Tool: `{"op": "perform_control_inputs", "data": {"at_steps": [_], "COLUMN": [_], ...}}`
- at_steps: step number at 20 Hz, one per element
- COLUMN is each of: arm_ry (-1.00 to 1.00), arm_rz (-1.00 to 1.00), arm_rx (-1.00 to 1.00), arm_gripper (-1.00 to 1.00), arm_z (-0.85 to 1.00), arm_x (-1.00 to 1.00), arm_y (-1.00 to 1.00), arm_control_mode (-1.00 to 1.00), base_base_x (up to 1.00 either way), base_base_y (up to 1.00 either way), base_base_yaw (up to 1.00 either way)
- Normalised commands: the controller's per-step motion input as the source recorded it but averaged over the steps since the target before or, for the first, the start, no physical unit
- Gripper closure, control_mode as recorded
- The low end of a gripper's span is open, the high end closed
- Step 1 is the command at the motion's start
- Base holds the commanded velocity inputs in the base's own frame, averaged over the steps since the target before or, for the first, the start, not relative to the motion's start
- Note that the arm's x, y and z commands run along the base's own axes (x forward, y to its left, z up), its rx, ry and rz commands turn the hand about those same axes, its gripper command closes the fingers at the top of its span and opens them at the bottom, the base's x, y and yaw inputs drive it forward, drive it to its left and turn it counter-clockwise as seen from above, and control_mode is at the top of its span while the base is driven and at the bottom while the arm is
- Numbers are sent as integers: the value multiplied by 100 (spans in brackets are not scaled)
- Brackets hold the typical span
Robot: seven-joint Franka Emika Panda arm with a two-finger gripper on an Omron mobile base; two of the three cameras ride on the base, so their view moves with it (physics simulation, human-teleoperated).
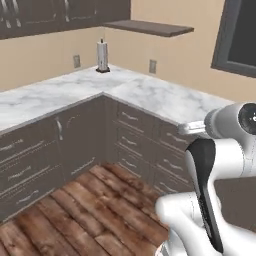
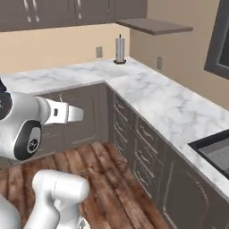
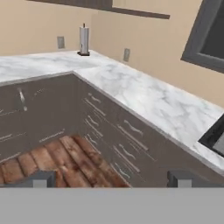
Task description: Navigate to the fridge.
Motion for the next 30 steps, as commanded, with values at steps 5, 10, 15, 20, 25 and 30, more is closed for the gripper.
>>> {"op": "perform_control_inputs", "data": {"at_steps": [5,10,15,20,25,30], "arm_ry": [0,0,0,0,0,0], "arm_rz": [0,0,0,0,0,0], "arm_rx": [0,0,0,0,0,0], "arm_gripper": [-100,-100,-100,-100,-100,-100], "arm_z": [0,0,0,0,0,0], "arm_x": [0,0,0,0,0,0], "arm_y": [0,0,0,0,0,0], "arm_control_mode": [100,100,100,100,100,100], "base_base_x": [0,0,0,0,0,0], "base_base_y": [0,0,0,0,0,0], "base_base_yaw": [100,100,100,100,100,100]}}
